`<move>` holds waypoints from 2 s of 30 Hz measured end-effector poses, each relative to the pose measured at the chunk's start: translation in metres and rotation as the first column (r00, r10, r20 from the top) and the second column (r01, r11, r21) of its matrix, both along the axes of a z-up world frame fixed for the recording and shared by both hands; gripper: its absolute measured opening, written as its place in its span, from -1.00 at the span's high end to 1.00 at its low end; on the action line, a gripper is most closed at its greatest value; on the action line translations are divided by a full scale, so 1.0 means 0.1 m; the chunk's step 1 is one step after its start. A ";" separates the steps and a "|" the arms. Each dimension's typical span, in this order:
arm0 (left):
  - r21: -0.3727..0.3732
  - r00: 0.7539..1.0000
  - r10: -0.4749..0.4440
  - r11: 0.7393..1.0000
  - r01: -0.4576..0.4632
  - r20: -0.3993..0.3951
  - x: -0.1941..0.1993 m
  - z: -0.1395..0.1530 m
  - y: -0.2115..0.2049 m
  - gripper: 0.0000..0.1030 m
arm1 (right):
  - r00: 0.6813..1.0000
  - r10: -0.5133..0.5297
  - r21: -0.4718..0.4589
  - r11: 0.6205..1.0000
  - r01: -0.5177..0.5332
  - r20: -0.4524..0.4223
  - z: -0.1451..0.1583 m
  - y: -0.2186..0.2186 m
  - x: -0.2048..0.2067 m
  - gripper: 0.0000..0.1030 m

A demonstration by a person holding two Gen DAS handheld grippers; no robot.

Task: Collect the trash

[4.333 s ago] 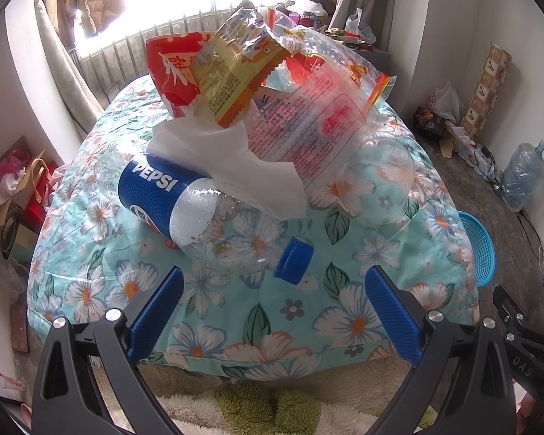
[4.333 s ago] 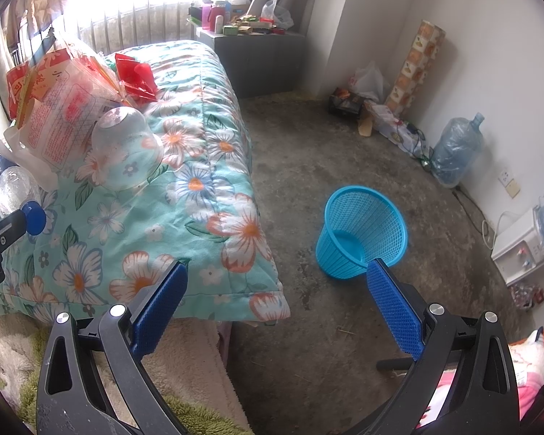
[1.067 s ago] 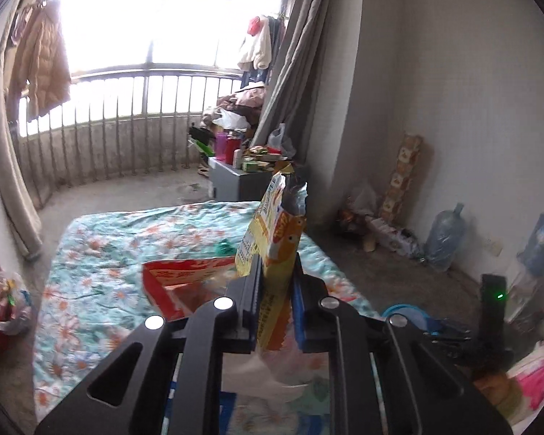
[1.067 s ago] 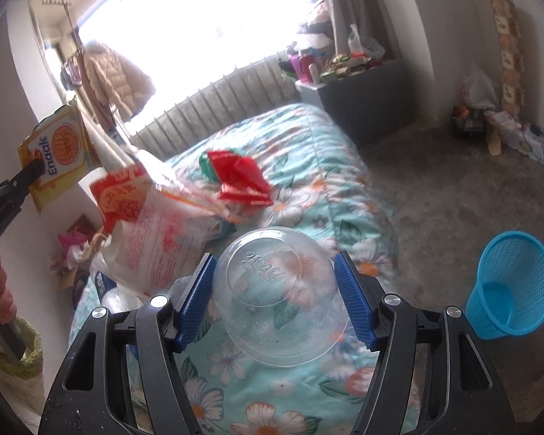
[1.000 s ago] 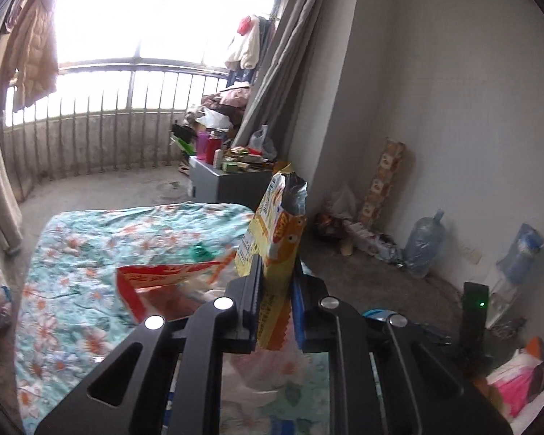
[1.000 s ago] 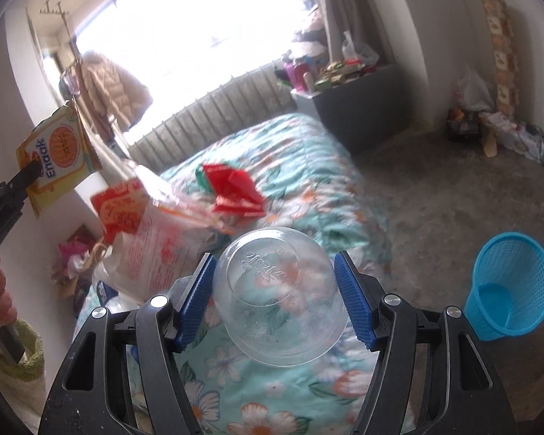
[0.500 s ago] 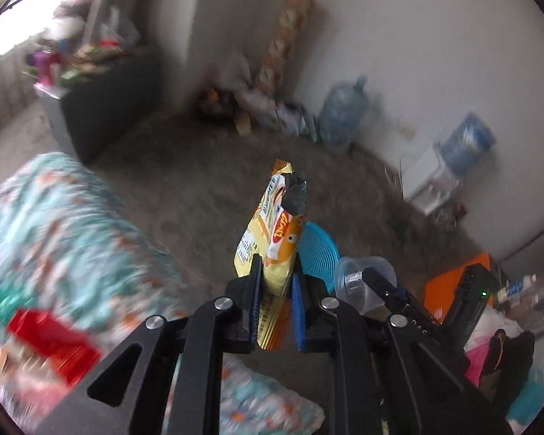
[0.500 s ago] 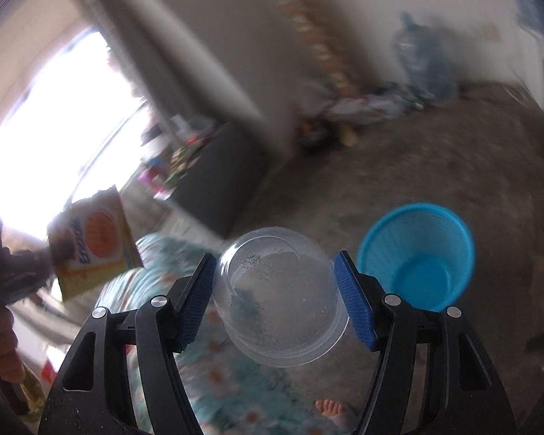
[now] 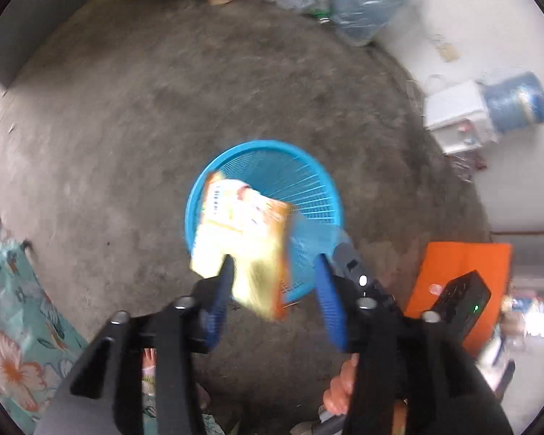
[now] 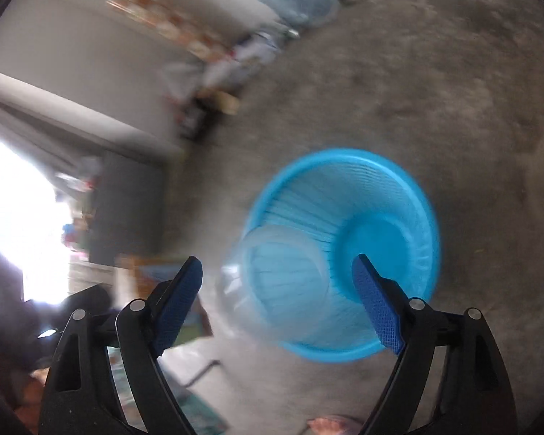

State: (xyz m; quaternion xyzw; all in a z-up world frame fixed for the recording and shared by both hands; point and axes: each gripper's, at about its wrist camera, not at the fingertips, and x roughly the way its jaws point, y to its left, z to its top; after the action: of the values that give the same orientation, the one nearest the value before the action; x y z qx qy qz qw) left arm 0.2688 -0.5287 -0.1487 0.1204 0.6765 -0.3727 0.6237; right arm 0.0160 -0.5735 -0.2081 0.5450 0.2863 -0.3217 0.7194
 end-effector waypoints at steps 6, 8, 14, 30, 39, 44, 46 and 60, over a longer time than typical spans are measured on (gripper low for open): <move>-0.029 0.999 -0.020 0.999 0.021 0.041 -0.08 0.24 0.30 0.02 | 1.000 -0.029 -0.061 0.998 0.029 0.007 0.16 0.19 -0.24 -0.57; -0.058 0.995 -0.040 0.997 0.045 0.095 -0.13 0.50 0.46 0.02 | 0.999 -0.035 -0.095 0.995 0.037 0.018 0.32 0.28 -0.30 -0.57; -0.172 0.957 -0.073 0.977 0.125 0.281 -0.36 1.51 1.02 -0.05 | 0.999 0.028 -0.259 0.966 -0.015 0.046 0.94 0.53 -0.32 -0.70; -0.331 0.874 0.310 0.925 -0.186 0.375 -0.57 2.56 4.12 -0.48 | 0.654 0.688 -0.139 0.648 -0.749 -0.316 -0.14 1.92 1.14 -0.59; -0.435 0.696 0.632 0.762 -0.479 0.340 -0.55 2.59 5.48 -0.50 | 0.286 0.659 0.014 0.410 -0.912 -0.696 -1.87 2.38 2.26 -0.59; -0.396 0.607 0.720 0.693 -0.602 0.337 -0.50 2.58 5.93 -0.52 | 0.156 0.570 0.030 0.303 -0.953 -0.807 -2.37 2.29 2.57 -0.69; -0.384 0.593 0.735 0.677 -0.628 0.327 -0.47 2.56 6.01 -0.52 | 0.166 0.578 0.021 0.303 -0.953 -0.799 -2.52 2.16 2.70 -0.83; -0.343 0.439 0.858 0.511 -0.788 0.268 -0.50 2.55 6.59 -0.52 | 0.235 0.686 0.115 0.423 -0.899 -0.688 -3.17 1.46 2.85 -0.85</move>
State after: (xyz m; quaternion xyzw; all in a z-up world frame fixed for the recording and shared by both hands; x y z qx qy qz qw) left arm 0.2183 0.1302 0.1060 -0.2033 0.4693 -0.0423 0.8583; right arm 0.3013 -0.4270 -0.5253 0.0507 0.6983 -0.1091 0.7056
